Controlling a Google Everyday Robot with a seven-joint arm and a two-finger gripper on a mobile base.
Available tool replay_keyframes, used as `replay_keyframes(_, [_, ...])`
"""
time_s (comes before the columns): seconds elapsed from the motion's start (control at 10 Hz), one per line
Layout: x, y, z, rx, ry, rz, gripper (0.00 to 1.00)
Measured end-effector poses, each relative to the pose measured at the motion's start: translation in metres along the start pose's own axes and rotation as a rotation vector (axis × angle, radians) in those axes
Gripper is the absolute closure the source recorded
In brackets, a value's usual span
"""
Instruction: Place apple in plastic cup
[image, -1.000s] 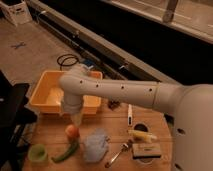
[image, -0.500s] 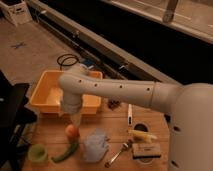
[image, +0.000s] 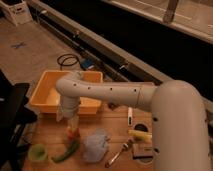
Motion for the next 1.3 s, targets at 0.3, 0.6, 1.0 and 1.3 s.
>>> replay_keyframes(0.3, [0.004, 0.001, 0.017, -0.035, -0.039, 0.002, 0.35])
replay_keyframes(0.6, [0.007, 0.005, 0.038, -0.063, -0.086, 0.011, 0.35])
replay_keyframes(1.0, [0.015, 0.011, 0.054, -0.088, -0.123, 0.03, 0.35])
replay_keyframes(1.3, [0.021, 0.013, 0.069, -0.108, -0.158, 0.041, 0.37])
